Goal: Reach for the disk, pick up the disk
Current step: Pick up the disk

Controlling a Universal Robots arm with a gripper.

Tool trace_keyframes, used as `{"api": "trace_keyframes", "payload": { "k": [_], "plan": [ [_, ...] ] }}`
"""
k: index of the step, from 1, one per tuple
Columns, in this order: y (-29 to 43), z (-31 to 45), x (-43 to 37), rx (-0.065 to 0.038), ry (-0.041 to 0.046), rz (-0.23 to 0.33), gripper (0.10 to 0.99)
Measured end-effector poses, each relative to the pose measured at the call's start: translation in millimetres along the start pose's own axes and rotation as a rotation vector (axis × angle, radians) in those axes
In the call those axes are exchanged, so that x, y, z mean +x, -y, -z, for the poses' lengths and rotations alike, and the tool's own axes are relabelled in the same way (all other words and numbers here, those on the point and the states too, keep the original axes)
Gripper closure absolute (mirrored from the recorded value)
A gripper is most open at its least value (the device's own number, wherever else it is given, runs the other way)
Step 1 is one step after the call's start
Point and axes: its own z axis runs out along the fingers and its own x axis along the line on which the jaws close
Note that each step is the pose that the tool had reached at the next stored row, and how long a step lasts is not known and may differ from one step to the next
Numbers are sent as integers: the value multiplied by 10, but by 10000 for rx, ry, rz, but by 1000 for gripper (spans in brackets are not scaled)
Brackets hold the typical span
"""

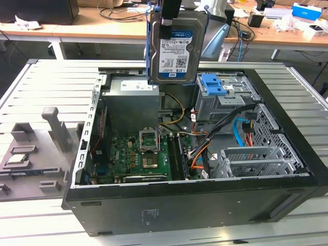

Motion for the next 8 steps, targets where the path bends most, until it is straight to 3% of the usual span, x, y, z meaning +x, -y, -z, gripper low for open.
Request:
{"api": "trace_keyframes", "payload": {
  "k": [8],
  "plan": [
    [5, -5, 187, -1, 0, 0, 718]
  ]
}}
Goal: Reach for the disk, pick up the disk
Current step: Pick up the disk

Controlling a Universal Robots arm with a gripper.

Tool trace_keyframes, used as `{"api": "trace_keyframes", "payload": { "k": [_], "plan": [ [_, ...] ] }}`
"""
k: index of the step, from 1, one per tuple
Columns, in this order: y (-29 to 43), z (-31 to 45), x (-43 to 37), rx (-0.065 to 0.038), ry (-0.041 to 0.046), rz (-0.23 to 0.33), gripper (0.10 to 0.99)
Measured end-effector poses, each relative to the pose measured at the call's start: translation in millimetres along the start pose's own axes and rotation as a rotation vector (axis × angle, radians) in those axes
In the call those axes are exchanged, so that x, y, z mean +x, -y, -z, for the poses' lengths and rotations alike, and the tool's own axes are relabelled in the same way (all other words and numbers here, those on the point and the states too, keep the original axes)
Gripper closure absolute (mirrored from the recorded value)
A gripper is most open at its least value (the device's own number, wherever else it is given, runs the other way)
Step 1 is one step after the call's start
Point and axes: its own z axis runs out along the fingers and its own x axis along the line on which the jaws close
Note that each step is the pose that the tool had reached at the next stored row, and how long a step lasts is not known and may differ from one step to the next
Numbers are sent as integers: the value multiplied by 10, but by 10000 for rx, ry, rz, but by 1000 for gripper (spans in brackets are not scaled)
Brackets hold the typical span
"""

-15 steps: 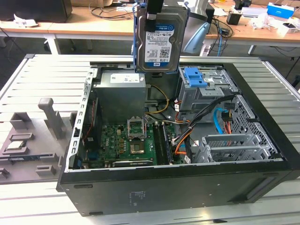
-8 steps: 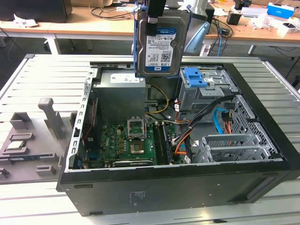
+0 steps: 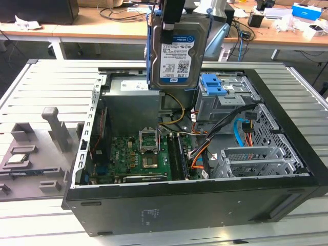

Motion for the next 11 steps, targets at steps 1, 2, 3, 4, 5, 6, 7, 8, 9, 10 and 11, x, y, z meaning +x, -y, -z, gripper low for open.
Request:
{"api": "trace_keyframes", "payload": {
  "k": [1, 2, 3, 4, 5, 6, 7, 8, 9, 10, 11],
  "plan": [
    [1, -1, 15, 1, 0, 0, 718],
    [1, -1, 28, 0, 0, 0, 718],
    [2, -2, 47, 1, 1, 0, 718],
    [3, -2, 63, 0, 0, 1, 718],
    [4, -3, 81, 0, 0, 0, 718],
    [4, -3, 95, 0, 0, 0, 718],
    [5, -3, 112, 0, 0, 0, 718],
    [5, -4, 141, 1, 0, 0, 718],
    [6, -5, 152, 0, 1, -1, 718],
    [6, -5, 169, 0, 0, -1, 718],
    [7, -7, 191, 0, 1, -1, 718]
  ]
}}
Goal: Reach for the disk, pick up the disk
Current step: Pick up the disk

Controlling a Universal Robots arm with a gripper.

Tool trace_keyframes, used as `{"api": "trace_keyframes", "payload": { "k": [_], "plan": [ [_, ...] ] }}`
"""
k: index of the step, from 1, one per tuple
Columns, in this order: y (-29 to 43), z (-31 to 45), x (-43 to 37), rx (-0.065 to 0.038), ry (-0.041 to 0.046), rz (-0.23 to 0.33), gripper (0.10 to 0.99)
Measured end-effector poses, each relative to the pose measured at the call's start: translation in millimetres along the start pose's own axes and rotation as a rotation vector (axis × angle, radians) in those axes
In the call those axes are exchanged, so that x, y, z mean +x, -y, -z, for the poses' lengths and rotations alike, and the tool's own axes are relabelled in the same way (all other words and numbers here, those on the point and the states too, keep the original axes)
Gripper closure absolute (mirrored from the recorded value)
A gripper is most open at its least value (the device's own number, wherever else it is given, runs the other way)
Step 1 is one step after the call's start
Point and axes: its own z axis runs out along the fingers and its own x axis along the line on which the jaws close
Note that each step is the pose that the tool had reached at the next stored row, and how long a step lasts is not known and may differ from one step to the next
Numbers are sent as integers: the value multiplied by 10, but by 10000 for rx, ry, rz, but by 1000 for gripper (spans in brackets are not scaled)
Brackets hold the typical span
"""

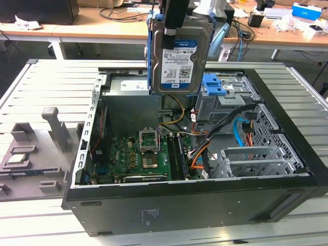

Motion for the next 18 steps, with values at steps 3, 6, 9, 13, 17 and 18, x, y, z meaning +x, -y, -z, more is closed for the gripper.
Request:
{"api": "trace_keyframes", "payload": {
  "k": [3, 6, 9, 13, 17, 18],
  "plan": [
    [2, -2, 52, 0, -1, 0, 718],
    [4, -3, 93, 0, 0, 0, 718],
    [6, -6, 154, 0, -1, 0, 718],
    [9, -8, 217, 0, 0, 0, 718],
    [12, -10, 285, 0, -1, 0, 718],
    [13, -11, 307, 0, -1, 0, 718]
  ]
}}
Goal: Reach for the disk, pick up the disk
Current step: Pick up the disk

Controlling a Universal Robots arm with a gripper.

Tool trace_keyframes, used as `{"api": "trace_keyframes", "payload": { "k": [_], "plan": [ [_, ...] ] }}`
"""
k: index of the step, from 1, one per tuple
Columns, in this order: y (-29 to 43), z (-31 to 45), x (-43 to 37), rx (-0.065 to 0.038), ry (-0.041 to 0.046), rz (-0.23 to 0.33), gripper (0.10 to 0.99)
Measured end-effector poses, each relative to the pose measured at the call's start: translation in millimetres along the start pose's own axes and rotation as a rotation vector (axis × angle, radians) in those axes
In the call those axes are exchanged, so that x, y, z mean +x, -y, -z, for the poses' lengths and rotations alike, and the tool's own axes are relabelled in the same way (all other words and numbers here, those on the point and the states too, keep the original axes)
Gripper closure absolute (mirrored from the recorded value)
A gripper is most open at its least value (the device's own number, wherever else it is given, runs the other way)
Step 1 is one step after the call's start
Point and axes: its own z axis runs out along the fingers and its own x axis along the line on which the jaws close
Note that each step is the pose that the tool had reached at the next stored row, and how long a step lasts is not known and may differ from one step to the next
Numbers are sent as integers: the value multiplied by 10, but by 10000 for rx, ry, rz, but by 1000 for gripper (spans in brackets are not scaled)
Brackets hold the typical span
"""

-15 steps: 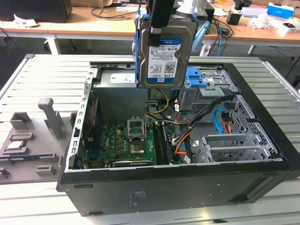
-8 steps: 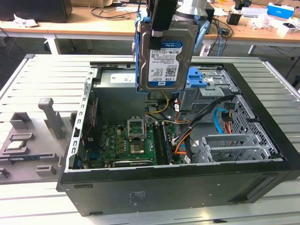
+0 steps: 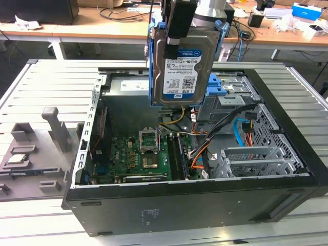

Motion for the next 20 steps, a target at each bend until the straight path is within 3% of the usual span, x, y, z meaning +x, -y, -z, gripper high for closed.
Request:
{"api": "trace_keyframes", "payload": {
  "k": [4, 16, 20],
  "plan": [
    [2, -2, 58, 0, 0, 0, 718],
    [2, -11, 355, 0, 0, 0, 718],
    [2, -15, 515, 0, 0, -2, 718]
  ]
}}
